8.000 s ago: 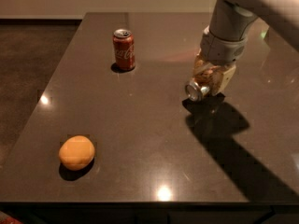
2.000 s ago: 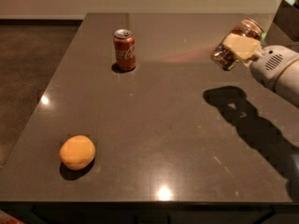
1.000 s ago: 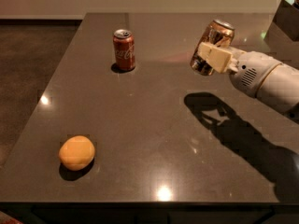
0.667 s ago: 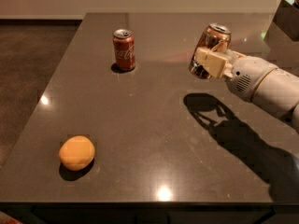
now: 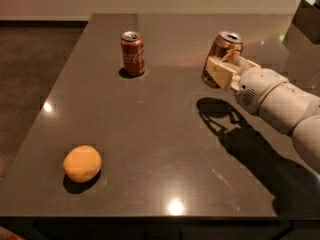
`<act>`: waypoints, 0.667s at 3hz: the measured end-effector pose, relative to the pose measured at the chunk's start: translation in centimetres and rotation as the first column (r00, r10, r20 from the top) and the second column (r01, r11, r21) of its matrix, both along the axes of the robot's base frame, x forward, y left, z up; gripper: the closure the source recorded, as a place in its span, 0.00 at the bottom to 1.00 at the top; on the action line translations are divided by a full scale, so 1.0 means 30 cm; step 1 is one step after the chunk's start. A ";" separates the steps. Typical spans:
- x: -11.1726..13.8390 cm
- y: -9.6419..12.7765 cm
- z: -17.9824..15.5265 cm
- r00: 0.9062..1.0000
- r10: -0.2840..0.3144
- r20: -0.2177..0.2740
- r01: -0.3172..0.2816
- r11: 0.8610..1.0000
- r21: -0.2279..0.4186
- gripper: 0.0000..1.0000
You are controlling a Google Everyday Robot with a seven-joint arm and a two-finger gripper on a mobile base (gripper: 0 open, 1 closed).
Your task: Place orange can upright
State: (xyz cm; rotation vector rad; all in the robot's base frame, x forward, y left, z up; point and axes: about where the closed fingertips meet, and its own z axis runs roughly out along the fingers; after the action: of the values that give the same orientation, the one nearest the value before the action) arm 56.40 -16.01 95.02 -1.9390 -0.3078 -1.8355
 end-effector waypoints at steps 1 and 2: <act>0.006 0.002 -0.030 1.000 -0.010 0.005 0.010 0.999 -0.037 1.00; 0.010 0.005 -0.066 1.000 -0.004 0.008 0.004 0.997 -0.080 1.00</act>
Offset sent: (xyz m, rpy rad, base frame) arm 0.0039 -0.0011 -0.0339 -0.1309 -0.0105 -0.0023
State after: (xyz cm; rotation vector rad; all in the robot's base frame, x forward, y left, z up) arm 56.69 -15.85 93.04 -1.9872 -0.3855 -1.8601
